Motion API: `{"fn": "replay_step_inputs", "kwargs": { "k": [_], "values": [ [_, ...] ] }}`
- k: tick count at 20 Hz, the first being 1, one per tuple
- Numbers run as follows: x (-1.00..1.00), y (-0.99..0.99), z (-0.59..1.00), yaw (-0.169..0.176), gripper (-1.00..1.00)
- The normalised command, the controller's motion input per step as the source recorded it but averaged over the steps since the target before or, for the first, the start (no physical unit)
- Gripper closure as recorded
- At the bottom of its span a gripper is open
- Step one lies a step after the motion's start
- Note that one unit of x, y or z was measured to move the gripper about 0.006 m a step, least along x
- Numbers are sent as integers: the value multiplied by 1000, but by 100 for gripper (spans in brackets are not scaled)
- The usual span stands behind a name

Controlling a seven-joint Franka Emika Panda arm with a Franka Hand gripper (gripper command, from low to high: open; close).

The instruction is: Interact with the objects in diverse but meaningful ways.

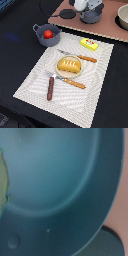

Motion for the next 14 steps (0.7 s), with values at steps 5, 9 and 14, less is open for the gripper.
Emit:
{"fn": "replay_step_inputs", "kwargs": {
  "k": [5, 9, 14],
  "values": [
    [-191, 0, -354, 0, 100],
    [-185, 4, -340, 0, 100],
    [-209, 0, -339, 0, 100]
  ]
}}
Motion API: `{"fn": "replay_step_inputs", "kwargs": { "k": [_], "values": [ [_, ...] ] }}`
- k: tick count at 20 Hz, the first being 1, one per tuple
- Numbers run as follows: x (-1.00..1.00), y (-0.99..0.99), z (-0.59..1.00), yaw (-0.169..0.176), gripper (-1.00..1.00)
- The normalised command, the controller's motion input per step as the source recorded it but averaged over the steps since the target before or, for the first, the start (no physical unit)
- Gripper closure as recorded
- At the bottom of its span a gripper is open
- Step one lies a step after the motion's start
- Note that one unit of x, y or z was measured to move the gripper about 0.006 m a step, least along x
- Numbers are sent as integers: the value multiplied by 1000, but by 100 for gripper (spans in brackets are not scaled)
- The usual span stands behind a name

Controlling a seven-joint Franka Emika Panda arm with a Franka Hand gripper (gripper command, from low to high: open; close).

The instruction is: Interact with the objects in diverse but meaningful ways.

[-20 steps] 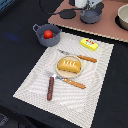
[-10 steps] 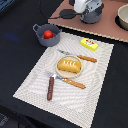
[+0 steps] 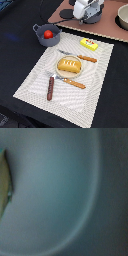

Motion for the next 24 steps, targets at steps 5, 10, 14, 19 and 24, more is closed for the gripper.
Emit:
{"fn": "replay_step_inputs", "kwargs": {
  "k": [5, 10, 14, 19, 24],
  "values": [
    [-202, 0, -279, 0, 100],
    [-167, 0, -265, 0, 100],
    [-136, 0, -138, 0, 100],
    [-194, 37, 657, 7, 100],
    [-117, -6, 1000, 2, 100]
  ]
}}
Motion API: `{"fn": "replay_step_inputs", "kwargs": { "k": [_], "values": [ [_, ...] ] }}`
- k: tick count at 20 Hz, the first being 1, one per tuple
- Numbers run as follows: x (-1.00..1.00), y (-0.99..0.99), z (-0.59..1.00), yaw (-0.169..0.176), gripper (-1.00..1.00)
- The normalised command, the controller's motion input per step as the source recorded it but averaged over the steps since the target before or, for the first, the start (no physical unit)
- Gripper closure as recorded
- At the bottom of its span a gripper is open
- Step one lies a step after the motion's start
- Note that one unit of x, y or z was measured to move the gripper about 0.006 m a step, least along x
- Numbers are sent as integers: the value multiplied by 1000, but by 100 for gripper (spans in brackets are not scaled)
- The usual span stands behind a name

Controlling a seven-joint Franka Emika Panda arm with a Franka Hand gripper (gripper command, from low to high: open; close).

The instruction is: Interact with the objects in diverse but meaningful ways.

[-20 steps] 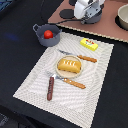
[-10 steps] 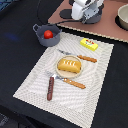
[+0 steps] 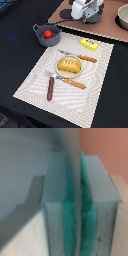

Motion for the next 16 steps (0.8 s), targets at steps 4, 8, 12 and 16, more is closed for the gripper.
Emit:
{"fn": "replay_step_inputs", "kwargs": {
  "k": [4, 8, 12, 16],
  "values": [
    [-317, 14, 964, 18, 100],
    [-737, 69, 549, 101, 100],
    [-917, 30, 784, 109, 100],
    [-830, 29, 291, 172, 100]
  ]
}}
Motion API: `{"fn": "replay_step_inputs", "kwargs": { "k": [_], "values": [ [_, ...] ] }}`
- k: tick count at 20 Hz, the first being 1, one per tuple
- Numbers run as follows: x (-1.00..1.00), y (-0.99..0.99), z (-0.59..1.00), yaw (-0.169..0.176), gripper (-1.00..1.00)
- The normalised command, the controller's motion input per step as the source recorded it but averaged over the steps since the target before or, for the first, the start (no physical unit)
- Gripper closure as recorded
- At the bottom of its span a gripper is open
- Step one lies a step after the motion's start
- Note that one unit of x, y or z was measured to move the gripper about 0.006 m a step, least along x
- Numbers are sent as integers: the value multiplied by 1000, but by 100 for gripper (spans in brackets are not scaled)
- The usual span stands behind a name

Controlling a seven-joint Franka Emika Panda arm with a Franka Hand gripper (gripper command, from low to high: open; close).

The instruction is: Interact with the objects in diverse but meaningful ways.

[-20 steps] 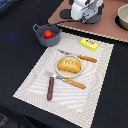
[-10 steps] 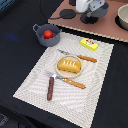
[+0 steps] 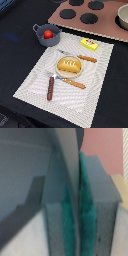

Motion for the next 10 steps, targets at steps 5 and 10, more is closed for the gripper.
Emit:
{"fn": "replay_step_inputs", "kwargs": {
  "k": [5, 10],
  "values": [
    [-862, -6, -39, 159, 100],
    [-978, -138, -450, 92, 100]
  ]
}}
